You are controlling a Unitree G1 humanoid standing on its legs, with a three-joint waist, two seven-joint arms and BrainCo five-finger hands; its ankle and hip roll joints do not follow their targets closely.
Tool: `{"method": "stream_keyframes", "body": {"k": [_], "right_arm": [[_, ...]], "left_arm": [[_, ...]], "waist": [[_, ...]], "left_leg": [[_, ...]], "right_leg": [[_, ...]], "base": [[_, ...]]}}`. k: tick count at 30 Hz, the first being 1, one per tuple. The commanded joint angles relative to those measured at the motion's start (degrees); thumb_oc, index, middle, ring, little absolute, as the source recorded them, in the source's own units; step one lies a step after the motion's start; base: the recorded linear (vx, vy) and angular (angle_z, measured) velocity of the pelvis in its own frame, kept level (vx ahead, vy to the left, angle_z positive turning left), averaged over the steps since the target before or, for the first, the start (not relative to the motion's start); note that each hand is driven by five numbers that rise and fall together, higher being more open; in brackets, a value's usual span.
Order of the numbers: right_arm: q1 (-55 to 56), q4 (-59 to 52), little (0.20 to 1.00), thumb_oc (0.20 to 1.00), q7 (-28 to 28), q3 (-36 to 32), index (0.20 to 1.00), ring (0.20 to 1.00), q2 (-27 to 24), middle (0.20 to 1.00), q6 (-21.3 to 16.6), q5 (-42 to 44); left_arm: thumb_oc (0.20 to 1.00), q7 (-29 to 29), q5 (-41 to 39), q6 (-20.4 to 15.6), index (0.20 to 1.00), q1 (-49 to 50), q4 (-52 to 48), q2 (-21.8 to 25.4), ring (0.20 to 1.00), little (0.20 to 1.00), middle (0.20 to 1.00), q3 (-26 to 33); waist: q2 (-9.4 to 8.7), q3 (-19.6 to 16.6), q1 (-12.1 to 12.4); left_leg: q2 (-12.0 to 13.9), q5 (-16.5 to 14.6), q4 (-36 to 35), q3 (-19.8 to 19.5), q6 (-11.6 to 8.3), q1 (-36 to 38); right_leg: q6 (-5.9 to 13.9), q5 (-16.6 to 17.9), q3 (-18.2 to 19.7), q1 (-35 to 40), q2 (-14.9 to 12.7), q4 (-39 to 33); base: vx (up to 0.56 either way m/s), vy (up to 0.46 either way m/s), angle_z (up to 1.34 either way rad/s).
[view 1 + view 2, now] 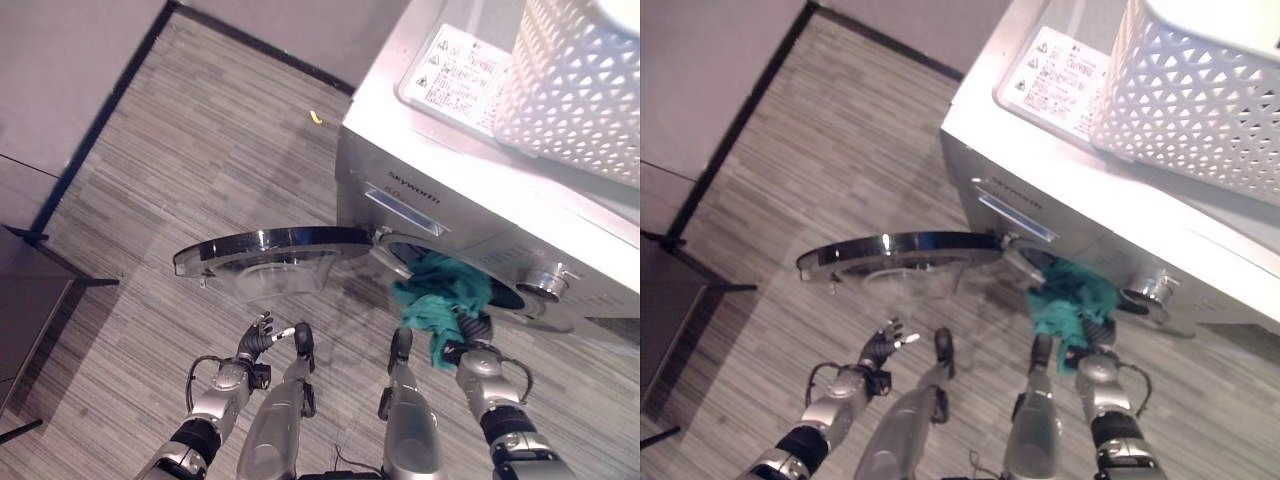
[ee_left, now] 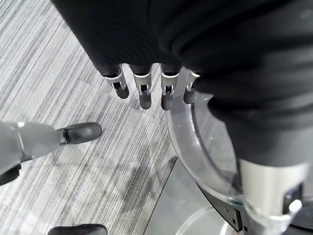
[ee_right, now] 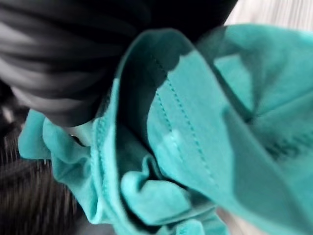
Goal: Grab the laundry basket,head to the washer,open it,put in the laundry and shut it.
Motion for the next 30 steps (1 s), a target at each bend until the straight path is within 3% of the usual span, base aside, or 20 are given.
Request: {"method": "stream_keyframes", "body": {"k": [1,5,11,13,14,15,17,19,23,24,25,28,30], "right_arm": [[-0.9,-2.8,0.200,0.200,-4.4,-0.9,0.200,0.200,-1.4,0.200,-3.5,1.0],[-6.7,-4.4,0.200,0.200,-8.4,0.3,0.200,0.200,-2.4,0.200,-3.6,-3.1],[-25.8,4.2,0.200,0.200,-14.1,3.2,0.200,0.200,-7.7,0.200,-3.7,-4.5],[-35.4,10.8,0.200,0.200,-14.9,4.4,0.200,0.200,-13.0,0.200,-4.7,-1.6],[-42.2,16.0,0.200,0.200,-15.4,7.0,0.200,0.200,-18.3,0.200,-5.0,0.3],[-42.8,16.7,0.200,0.200,-15.2,7.4,0.200,0.200,-18.6,0.200,-5.3,0.5],[-48.7,20.8,0.200,0.200,-14.5,9.5,0.200,0.200,-24.9,0.200,-6.4,4.6],[-51.6,25.9,0.200,0.200,-13.7,12.8,0.200,0.200,-31.8,0.200,-4.8,6.1],[-52.1,27.1,0.200,0.200,-11.1,18.3,0.200,0.200,-33.6,0.200,-2.3,2.5],[-52.1,27.0,0.338,0.338,-11.1,18.2,0.338,0.338,-33.6,0.338,-2.3,2.5],[-50.6,28.7,1.000,1.000,-9.6,20.1,1.000,1.000,-32.7,1.000,-0.2,-0.8],[-47.5,28.4,1.000,1.000,-4.7,19.5,1.000,1.000,-30.4,1.000,-0.5,0.5],[-45.9,29.0,1.000,1.000,-3.2,18.8,1.000,1.000,-29.1,1.000,-1.3,2.1]], "left_arm": [[1.000,0.8,-0.6,-1.8,1.000,0.1,0.0,-1.1,1.000,1.000,1.000,-1.3],[1.000,1.3,-0.5,-2.1,1.000,-1.7,-0.3,-2.0,1.000,1.000,1.000,-2.6],[1.000,1.7,-1.8,-3.3,1.000,-4.0,-2.2,-2.0,1.000,1.000,1.000,-6.7],[1.000,1.5,-2.0,-3.8,1.000,-5.3,-2.9,-1.1,1.000,1.000,1.000,-8.7],[1.000,1.3,-2.0,-4.0,1.000,-5.8,-3.1,-0.3,1.000,1.000,1.000,-10.2],[1.000,1.3,-2.1,-4.0,1.000,-6.0,-3.1,-0.4,1.000,1.000,1.000,-10.1],[1.000,1.3,-2.2,-3.9,1.000,-6.9,-3.1,0.3,1.000,1.000,1.000,-11.3],[1.000,1.3,-3.4,-3.3,1.000,-6.3,-2.8,1.2,1.000,1.000,1.000,-10.7],[1.000,0.9,-3.9,-3.2,1.000,-5.5,-2.3,1.3,1.000,1.000,1.000,-9.6],[1.000,0.9,-3.8,-3.2,1.000,-5.4,-2.3,1.3,1.000,1.000,1.000,-9.6],[1.000,1.1,-3.6,-3.3,1.000,-5.4,-2.1,1.3,1.000,1.000,1.000,-9.3],[1.000,0.8,-3.9,-4.0,1.000,-5.3,-2.6,1.2,1.000,1.000,1.000,-8.3],[1.000,0.6,-3.7,-4.0,1.000,-5.4,-2.3,0.9,1.000,1.000,1.000,-8.4]], "waist": [[0.26,-1.5,0.0],[0.81,0.1,0.8],[2.94,1.9,3.3],[3.99,2.3,4.8],[4.53,2.2,6.1],[4.70,2.2,6.1],[5.25,2.3,7.0],[4.81,0.9,7.6],[3.98,-0.5,7.2],[4.01,-0.5,7.1],[3.47,-1.0,7.0],[2.62,-1.4,6.4],[2.51,-1.9,6.4]], "left_leg": [[0.0,-7.7,4.5,-0.8,1.49,-0.5],[0.0,-7.2,4.6,-0.5,1.28,-2.5],[-0.1,-6.2,5.2,-1.1,0.50,-6.7],[-0.1,-5.5,5.3,-1.3,-0.03,-8.6],[0.0,-4.8,5.0,-1.2,-0.56,-10.0],[0.0,-4.8,5.0,-1.2,-0.57,-10.2],[0.3,-4.0,4.7,-1.5,-1.35,-11.5],[0.8,-4.0,3.3,-2.7,-2.49,-11.6],[1.7,-2.7,1.0,-3.0,-3.07,-11.1],[1.8,-2.7,0.9,-3.0,-3.09,-11.0],[2.0,-2.4,0.3,-3.3,-3.04,-10.4],[2.3,-1.4,-0.2,-3.0,-2.68,-9.4],[2.6,-2.5,-0.5,-3.6,-3.07,-8.2]], "right_leg": [[0.40,-3.1,2.6,-5.0,-3.5,7.7],[0.30,-2.7,2.4,-6.8,-3.3,7.1],[0.19,-2.4,2.0,-10.2,-3.2,6.9],[0.35,-2.2,1.5,-11.5,-3.4,6.7],[0.60,-2.0,1.1,-12.5,-3.6,6.2],[0.58,-2.0,1.1,-12.7,-3.5,6.2],[0.65,-2.2,1.0,-13.8,-3.4,6.1],[1.03,-3.4,0.7,-13.8,-2.7,5.5],[0.70,-3.7,0.0,-13.8,-1.6,5.1],[0.68,-3.7,0.0,-13.7,-1.6,5.0],[0.44,-3.9,-0.3,-13.2,-1.1,4.8],[-0.43,-3.1,-1.4,-12.3,-1.0,4.5],[0.01,-4.3,-1.1,-11.1,-0.6,4.4]], "base": [[-0.04,-0.017,0.00],[-0.03,-0.024,-0.03],[-0.03,-0.031,0.00],[-0.03,-0.057,0.08],[-0.02,-0.059,0.06],[-0.01,-0.063,0.07],[0.04,-0.108,0.12],[0.11,-0.157,0.18],[0.02,-0.063,0.27],[0.02,-0.095,0.03],[0.01,-0.077,0.00],[-0.05,-0.065,0.02],[0.00,-0.041,-0.02]]}}
